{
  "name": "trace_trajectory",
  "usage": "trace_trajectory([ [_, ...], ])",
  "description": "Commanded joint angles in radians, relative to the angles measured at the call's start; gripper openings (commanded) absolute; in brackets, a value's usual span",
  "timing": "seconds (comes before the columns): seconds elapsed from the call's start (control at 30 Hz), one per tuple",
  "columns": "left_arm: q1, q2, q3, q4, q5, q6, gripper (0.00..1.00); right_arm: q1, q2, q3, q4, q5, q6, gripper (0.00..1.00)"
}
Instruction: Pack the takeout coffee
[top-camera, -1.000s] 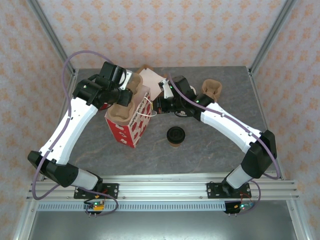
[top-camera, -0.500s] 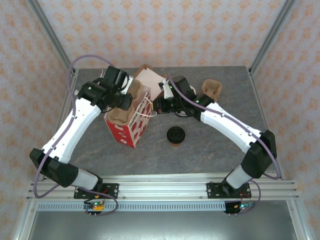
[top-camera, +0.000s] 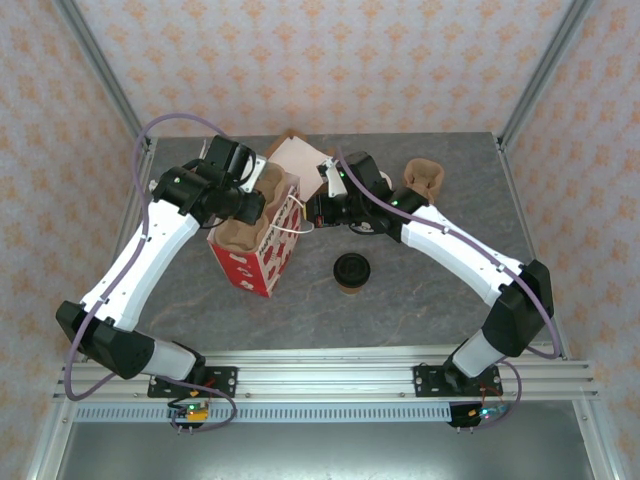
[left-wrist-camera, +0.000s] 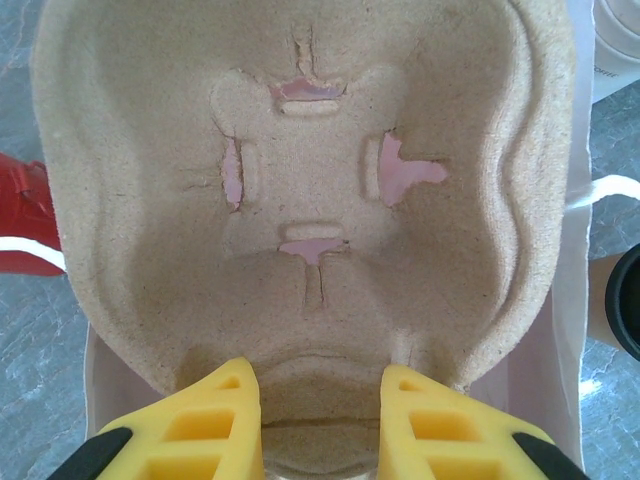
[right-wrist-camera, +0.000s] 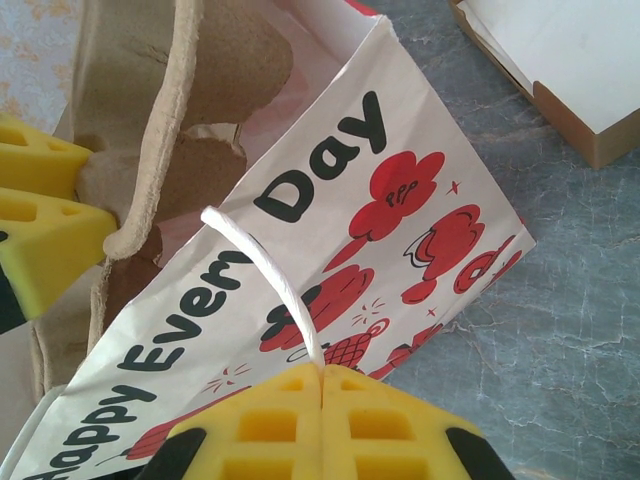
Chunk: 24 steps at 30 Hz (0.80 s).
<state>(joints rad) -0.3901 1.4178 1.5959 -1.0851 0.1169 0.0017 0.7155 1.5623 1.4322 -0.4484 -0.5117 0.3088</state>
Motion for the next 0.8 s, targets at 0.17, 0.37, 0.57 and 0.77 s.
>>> trace_trajectory([
  [0.17,0.009,-0.008,-0.013,-0.064,0.038,0.022,0.24,0.001,-0.008,0.015,0.023,0.042,0.023,0.01],
  [0.37,0.009,-0.010,-0.008,-0.063,0.029,0.023,0.24,0.001,-0.004,0.016,0.024,0.046,0.027,0.01],
  [0.57,0.008,-0.023,0.036,-0.056,0.017,0.019,0.24,0.001,0.003,0.018,0.028,0.041,0.027,0.01],
  [0.77,0.007,-0.042,0.036,-0.044,0.046,0.022,0.24,0.001,0.002,0.016,0.027,0.043,0.029,0.01],
])
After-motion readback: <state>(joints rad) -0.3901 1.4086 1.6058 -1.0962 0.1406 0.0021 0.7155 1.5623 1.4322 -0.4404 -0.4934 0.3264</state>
